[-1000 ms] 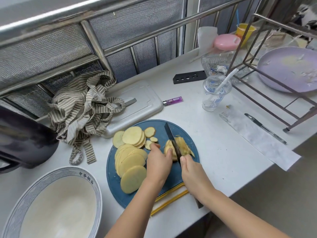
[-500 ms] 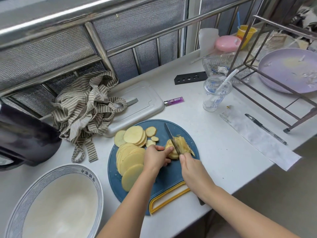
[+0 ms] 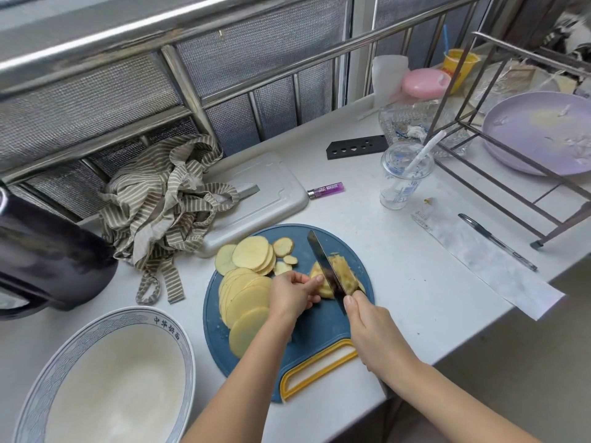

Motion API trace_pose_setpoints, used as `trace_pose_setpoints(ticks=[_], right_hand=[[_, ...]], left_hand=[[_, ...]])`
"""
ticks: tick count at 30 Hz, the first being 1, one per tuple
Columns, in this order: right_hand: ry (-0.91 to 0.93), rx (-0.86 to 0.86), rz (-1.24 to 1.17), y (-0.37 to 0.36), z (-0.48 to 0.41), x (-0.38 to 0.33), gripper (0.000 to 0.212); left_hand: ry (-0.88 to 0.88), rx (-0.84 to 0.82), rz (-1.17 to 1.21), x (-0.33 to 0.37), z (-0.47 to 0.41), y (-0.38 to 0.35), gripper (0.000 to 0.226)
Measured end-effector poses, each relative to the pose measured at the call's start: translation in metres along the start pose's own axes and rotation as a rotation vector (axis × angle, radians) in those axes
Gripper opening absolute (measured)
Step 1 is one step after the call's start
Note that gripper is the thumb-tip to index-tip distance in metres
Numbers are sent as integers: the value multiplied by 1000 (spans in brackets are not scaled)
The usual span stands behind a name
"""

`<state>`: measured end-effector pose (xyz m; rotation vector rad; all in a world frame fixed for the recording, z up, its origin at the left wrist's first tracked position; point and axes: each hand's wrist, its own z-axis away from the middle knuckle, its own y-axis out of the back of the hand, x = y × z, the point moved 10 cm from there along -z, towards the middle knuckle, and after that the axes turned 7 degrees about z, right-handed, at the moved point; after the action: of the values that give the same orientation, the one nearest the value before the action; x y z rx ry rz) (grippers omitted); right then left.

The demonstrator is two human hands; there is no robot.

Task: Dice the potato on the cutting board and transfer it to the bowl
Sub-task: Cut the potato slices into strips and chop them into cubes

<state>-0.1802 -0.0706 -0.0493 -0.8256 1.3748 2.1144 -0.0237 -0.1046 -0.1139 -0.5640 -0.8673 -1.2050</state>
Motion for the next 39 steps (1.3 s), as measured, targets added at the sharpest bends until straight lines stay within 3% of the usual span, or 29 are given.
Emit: trace_pose_setpoints(ticks=[19, 28, 39], right_hand=[[-65, -58, 62, -13, -5, 2, 31], [-82, -120, 63, -8, -13, 4, 35], [-98, -9, 227, -37, -26, -4, 33]], left_hand=[[-23, 53, -38, -3, -3, 0, 24], [34, -41, -112, 0, -10, -5, 25], [15, -20, -90, -2, -11, -1, 23]])
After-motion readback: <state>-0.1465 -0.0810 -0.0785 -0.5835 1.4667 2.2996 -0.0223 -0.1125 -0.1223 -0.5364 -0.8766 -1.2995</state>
